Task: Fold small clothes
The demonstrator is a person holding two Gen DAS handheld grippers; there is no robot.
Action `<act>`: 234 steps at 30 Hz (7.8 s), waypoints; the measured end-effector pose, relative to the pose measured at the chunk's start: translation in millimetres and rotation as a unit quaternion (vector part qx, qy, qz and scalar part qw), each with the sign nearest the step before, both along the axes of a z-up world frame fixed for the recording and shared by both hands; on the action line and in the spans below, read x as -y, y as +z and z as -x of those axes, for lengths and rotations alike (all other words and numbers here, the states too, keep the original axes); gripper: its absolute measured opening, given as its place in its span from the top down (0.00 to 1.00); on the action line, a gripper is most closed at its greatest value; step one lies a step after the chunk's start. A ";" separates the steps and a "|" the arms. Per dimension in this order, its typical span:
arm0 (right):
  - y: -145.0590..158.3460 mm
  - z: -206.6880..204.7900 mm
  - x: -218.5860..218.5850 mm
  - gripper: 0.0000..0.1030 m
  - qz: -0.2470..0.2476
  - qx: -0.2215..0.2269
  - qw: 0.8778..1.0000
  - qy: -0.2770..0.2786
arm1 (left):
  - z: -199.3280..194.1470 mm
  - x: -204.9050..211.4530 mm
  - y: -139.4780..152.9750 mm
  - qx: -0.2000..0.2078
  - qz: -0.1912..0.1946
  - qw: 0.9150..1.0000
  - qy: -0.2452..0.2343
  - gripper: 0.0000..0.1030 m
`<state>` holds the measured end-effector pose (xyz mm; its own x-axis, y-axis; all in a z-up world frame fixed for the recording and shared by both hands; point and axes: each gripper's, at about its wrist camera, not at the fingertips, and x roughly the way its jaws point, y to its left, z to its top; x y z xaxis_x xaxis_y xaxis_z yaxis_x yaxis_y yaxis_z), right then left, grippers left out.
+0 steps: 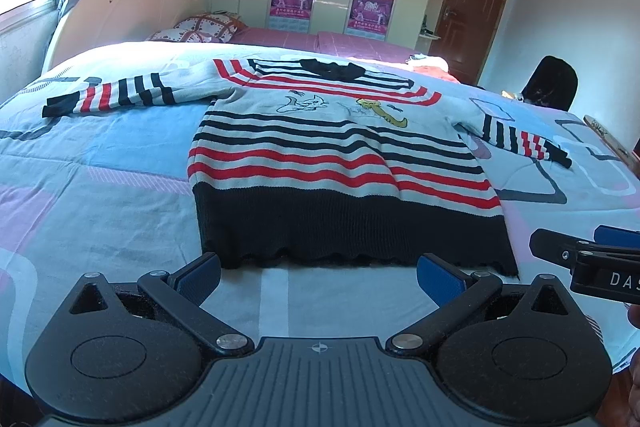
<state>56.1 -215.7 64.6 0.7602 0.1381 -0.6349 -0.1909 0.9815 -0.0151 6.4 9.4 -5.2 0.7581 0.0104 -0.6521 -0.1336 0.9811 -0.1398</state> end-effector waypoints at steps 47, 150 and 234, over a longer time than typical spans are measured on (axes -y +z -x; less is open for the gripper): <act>8.1 -45.1 6.6 0.01 0.000 0.033 0.998 -0.054 | -71.5 -42.5 10.4 0.026 0.058 0.997 -0.032 0.00; -49.5 -299.8 49.4 0.41 -0.163 0.053 0.981 -0.088 | -463.7 -45.9 -92.0 -0.012 0.245 0.968 -0.061 0.96; -86.6 -428.4 29.9 0.65 -0.007 -0.003 0.998 0.066 | -425.9 -65.7 -106.7 0.025 0.089 0.994 0.050 0.91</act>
